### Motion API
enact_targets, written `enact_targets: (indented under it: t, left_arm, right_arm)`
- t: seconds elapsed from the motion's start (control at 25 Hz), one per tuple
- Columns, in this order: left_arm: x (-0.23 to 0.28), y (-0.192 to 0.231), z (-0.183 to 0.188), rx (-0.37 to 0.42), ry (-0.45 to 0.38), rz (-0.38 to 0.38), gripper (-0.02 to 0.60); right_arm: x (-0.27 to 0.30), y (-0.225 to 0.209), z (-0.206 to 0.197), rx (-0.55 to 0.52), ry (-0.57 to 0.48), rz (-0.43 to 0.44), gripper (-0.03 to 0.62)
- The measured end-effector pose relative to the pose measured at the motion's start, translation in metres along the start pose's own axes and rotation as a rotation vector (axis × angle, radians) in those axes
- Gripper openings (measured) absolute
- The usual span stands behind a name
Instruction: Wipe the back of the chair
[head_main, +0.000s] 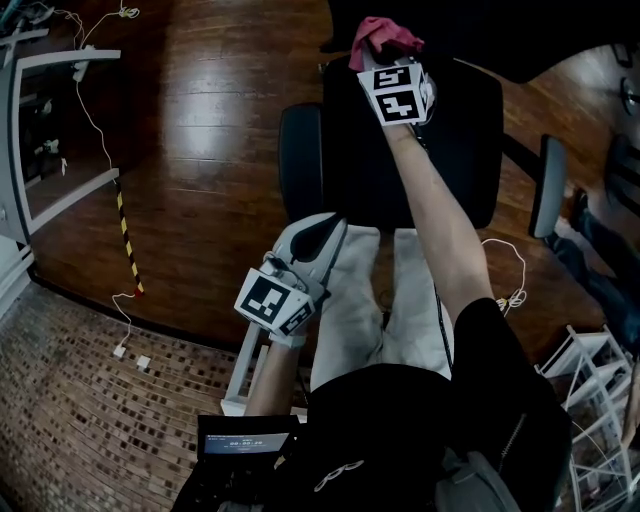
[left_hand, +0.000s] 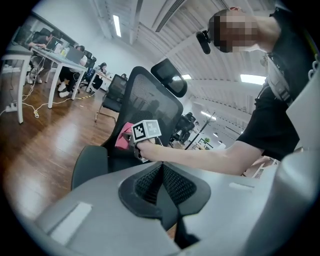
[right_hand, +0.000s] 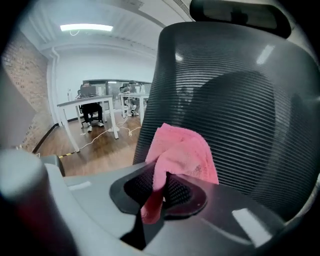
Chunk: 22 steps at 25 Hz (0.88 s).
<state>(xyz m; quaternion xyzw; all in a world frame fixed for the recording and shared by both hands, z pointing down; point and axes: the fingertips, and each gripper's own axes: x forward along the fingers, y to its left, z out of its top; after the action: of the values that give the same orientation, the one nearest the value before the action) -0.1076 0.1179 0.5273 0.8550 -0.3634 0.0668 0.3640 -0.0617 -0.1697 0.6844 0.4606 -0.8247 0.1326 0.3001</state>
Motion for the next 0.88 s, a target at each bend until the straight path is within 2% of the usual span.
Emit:
enact_targets:
  t: [0.16,0.44,0.64,0.76,0.88]
  left_arm:
    - [-0.006,0.006,0.002,-0.004,-0.004,0.011,-0.006]
    - [-0.008,0.016,0.006,-0.004,-0.011,0.016,-0.006]
    - [-0.002,0.014,0.009,-0.008,-0.016,0.005,-0.006]
    - [-0.008,0.011,0.021,0.02,-0.031,-0.01,-0.006]
    - [-0.018,0.007,0.048,0.052,-0.044,-0.005,-0.006]
  right_arm:
    - [0.009,0.031,0.01,-0.078,-0.002,0.054,0.041]
    - [0.011,0.031,0.012,-0.076,0.0,0.06,0.041]
    - [-0.008,0.041,0.02,-0.07,-0.012,0.09,0.041]
    - [-0.028,0.066,0.045,-0.095,-0.037,0.139,0.041]
    - [-0.042,0.095,0.102,-0.152,-0.091,0.214,0.041]
